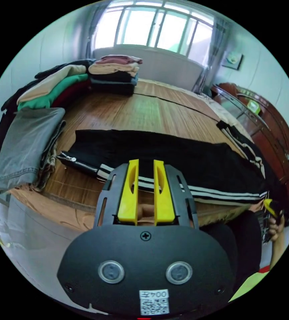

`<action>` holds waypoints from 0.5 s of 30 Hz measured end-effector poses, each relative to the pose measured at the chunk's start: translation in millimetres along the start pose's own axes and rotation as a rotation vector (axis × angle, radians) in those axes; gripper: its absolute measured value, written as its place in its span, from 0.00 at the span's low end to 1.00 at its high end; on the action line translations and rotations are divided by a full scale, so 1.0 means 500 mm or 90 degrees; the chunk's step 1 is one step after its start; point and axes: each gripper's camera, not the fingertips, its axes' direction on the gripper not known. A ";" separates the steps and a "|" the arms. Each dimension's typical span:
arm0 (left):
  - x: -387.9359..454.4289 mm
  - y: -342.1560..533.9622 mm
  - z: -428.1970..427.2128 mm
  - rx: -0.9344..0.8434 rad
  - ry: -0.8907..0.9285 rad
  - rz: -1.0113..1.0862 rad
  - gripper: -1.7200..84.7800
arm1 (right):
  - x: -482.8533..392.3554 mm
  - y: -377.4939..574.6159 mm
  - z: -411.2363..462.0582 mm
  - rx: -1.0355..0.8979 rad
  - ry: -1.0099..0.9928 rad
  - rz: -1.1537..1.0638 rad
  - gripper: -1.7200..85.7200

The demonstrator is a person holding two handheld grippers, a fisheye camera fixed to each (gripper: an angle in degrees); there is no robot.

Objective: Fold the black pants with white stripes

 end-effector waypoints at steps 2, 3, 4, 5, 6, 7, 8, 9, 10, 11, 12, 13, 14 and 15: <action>-0.022 -0.027 -0.001 -0.007 0.009 -0.035 0.10 | 0.027 0.032 0.036 -0.043 0.005 0.005 0.09; -0.039 -0.044 0.004 -0.025 0.002 -0.058 0.09 | 0.033 0.041 0.047 -0.054 0.021 -0.001 0.09; -0.058 -0.056 0.017 -0.065 -0.038 -0.075 0.07 | 0.048 0.052 0.062 -0.077 0.045 0.010 0.08; -0.068 -0.058 0.027 -0.100 -0.064 -0.081 0.06 | 0.060 0.055 0.056 -0.072 0.039 0.015 0.07; -0.083 -0.061 0.024 -0.109 -0.058 -0.086 0.05 | 0.063 0.056 0.050 -0.062 0.043 0.011 0.07; -0.096 -0.069 0.004 -0.100 -0.037 -0.118 0.04 | 0.070 0.058 0.044 -0.055 0.054 0.006 0.06; -0.098 -0.075 -0.005 -0.106 -0.030 -0.128 0.04 | 0.083 0.060 0.045 -0.062 0.051 0.011 0.05; -0.088 -0.089 -0.034 -0.102 -0.031 -0.127 0.03 | 0.091 0.060 0.045 -0.066 0.048 0.017 0.04; -0.064 -0.101 -0.075 -0.057 -0.055 -0.110 0.03 | 0.107 0.059 0.045 -0.071 0.045 0.030 0.03; -0.048 -0.106 -0.096 -0.025 -0.065 -0.098 0.03 | 0.120 0.054 0.046 -0.077 0.042 0.037 0.02; -0.011 -0.121 -0.129 0.030 -0.059 -0.068 0.03 | 0.125 0.052 0.048 -0.083 0.042 0.040 0.02; 0.031 -0.143 -0.143 0.053 -0.025 -0.025 0.03 | 0.133 0.045 0.054 -0.101 0.049 0.041 0.02; 0.054 -0.157 -0.144 0.053 -0.007 -0.002 0.02 | 0.135 0.040 0.060 -0.115 0.060 0.034 0.02; 0.102 -0.184 -0.138 0.041 0.019 0.049 0.02 | 0.136 0.039 0.062 -0.121 0.065 0.031 0.01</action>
